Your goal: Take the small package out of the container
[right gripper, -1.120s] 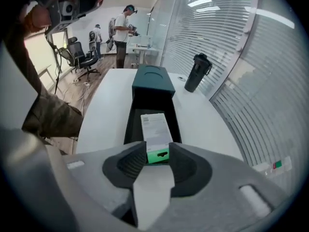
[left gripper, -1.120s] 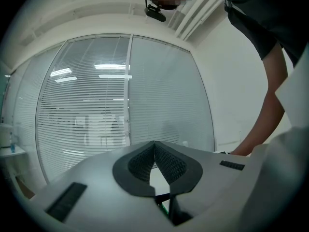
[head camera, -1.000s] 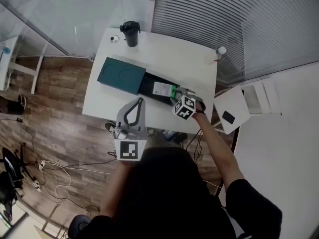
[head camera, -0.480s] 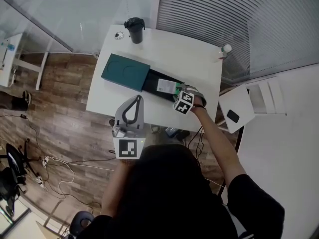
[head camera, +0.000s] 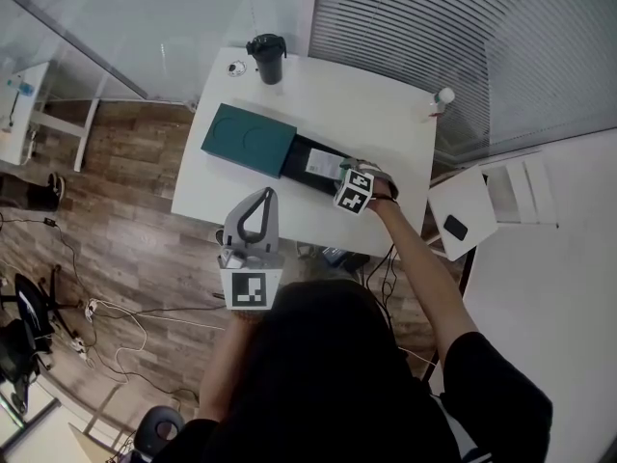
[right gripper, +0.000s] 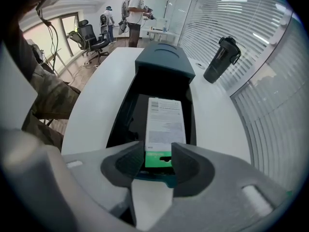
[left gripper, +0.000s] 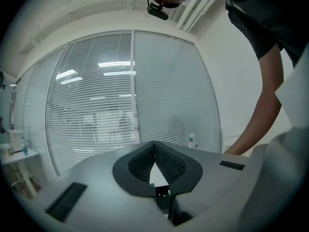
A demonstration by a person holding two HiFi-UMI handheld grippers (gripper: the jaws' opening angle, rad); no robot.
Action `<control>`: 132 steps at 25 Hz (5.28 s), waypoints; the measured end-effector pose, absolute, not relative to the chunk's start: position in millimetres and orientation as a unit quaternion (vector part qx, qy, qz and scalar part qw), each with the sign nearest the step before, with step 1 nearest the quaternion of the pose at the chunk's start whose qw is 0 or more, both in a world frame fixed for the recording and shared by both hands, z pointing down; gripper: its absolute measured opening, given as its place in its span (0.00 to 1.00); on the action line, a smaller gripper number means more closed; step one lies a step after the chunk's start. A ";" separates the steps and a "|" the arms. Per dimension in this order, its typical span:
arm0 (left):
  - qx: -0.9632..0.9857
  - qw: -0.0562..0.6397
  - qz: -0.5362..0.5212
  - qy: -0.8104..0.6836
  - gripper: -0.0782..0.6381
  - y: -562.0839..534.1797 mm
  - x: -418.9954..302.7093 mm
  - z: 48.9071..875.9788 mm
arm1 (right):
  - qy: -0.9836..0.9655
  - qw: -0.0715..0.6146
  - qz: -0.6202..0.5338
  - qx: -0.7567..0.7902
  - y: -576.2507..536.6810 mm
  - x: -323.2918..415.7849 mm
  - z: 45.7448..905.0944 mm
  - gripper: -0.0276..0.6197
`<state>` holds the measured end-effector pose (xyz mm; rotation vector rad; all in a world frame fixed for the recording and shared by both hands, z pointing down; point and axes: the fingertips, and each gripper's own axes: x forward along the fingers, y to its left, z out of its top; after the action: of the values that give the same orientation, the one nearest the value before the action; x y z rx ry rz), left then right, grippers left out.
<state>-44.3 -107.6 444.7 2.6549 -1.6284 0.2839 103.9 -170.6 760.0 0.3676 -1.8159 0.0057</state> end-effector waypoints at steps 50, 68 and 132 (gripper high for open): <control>0.856 -0.001 0.086 -0.510 0.11 -105.6 -32.8 442.2 | -0.745 0.634 -0.139 0.158 -178.4 91.0 776.7 0.29; 0.863 -0.006 0.080 -0.499 0.11 -99.3 -22.7 444.0 | -0.809 0.548 -0.019 0.211 -166.6 76.5 728.2 0.05; 0.858 -0.002 0.097 -0.505 0.11 -100.4 -17.7 456.3 | -0.864 0.387 0.186 0.263 -140.7 81.2 695.2 0.05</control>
<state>-17.7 -100.4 456.3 2.6986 -1.5869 0.3040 81.2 -140.7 695.2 0.6696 -2.1997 0.4733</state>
